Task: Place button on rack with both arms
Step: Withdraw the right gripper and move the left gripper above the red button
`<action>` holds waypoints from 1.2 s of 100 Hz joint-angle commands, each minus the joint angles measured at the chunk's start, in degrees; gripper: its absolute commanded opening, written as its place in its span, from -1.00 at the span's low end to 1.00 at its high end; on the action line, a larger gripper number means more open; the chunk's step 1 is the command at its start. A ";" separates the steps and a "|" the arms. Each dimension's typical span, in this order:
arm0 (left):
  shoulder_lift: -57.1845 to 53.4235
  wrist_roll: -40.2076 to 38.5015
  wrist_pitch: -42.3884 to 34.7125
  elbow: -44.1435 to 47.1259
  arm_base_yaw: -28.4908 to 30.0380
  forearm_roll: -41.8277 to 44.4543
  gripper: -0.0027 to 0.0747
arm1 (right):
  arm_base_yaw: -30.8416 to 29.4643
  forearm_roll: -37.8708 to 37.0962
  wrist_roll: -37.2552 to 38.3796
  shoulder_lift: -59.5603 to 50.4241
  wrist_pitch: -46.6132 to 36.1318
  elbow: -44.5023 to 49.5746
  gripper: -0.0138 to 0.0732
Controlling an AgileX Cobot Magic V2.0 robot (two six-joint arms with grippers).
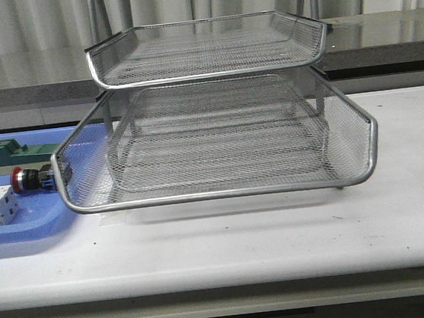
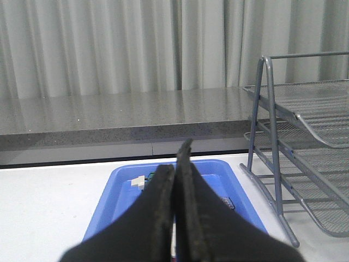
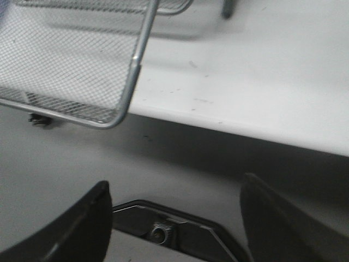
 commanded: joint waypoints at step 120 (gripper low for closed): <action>-1.81 -0.41 -4.55 1.93 0.20 -0.19 -0.98 | -0.31 -24.57 16.37 -22.56 7.63 -5.52 -0.83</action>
